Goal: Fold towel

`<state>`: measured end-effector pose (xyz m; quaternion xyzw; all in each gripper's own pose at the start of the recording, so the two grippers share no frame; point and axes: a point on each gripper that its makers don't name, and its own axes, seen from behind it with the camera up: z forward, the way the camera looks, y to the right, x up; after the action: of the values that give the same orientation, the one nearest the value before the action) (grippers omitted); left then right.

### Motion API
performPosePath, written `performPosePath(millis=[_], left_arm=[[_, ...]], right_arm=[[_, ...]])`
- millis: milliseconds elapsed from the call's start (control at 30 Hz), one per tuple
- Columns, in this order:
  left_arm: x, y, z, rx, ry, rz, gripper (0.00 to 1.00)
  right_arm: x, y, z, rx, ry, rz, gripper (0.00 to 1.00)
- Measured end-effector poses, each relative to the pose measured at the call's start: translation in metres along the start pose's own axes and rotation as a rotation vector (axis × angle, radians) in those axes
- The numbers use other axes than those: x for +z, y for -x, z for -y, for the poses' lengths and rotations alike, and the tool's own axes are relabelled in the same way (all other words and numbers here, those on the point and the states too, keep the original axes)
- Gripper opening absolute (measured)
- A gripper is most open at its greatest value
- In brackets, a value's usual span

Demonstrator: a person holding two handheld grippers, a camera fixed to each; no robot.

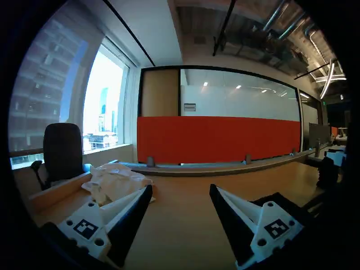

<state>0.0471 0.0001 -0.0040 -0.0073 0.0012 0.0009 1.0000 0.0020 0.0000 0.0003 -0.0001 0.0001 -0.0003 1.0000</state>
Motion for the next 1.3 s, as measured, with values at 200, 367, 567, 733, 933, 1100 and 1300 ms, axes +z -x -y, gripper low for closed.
performPosePath(millis=[200,367,567,733,933,1100,1300], left_arm=[[-0.004,-0.042,-0.008,0.008,0.024,0.016,0.94],[-0.005,-0.069,-0.014,0.02,0.045,0.036,0.94],[-0.004,-0.09,-0.022,0.033,0.075,0.065,0.94],[-0.003,-0.097,-0.028,0.053,0.104,0.087,0.94],[-0.001,-0.094,-0.036,0.088,0.158,0.127,0.94],[-0.003,-0.087,-0.041,0.115,0.216,0.17,0.94],[-0.01,-0.075,-0.054,0.151,0.316,0.23,0.94]], right_arm=[[0.003,-0.033,-0.001,-0.011,0.001,-0.002,0.99],[0.004,-0.063,-0.001,-0.016,-0.003,0.004,0.99],[0.003,-0.088,0.0,-0.023,-0.004,0.015,0.99],[0.002,-0.094,0.003,-0.035,-0.018,0.034,0.99],[0.001,-0.087,0.013,-0.071,-0.068,0.076,0.99],[-0.002,-0.081,0.025,-0.11,-0.134,0.116,1.0],[-0.011,-0.069,0.045,-0.16,-0.259,0.175,1.0]])
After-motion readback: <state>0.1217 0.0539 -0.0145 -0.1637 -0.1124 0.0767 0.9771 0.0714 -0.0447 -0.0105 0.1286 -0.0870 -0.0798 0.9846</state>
